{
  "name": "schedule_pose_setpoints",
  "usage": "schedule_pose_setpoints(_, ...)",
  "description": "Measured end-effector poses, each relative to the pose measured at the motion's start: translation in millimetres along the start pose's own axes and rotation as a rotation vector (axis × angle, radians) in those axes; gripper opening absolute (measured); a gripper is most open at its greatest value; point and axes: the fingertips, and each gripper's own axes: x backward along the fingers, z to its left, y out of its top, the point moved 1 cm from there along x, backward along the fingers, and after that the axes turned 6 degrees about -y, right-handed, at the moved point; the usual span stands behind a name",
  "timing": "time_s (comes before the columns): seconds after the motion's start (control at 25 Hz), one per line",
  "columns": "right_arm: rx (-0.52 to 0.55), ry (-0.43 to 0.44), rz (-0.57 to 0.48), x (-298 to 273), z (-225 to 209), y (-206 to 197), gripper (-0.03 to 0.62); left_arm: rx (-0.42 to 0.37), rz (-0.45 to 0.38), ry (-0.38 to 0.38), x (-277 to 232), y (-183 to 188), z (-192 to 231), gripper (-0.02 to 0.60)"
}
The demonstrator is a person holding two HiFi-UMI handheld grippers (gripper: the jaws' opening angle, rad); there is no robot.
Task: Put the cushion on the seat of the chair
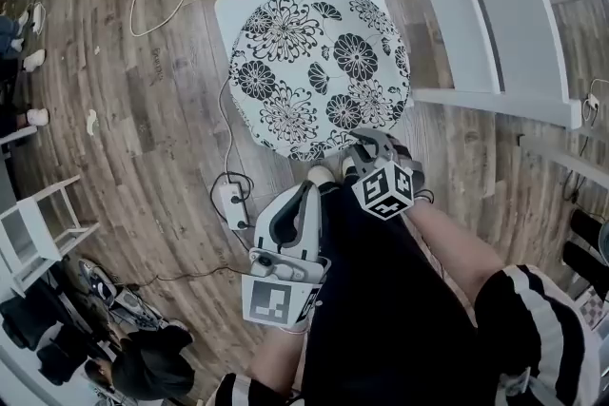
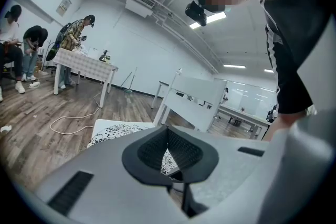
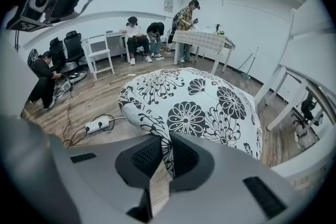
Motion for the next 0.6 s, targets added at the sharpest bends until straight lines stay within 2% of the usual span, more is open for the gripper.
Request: schedule_pose_setpoints(0.6,0.001,-0.021,0.006,-12,9,-4,0.032,-0.002,0.018,-0.032,12,-19,-13,0.003)
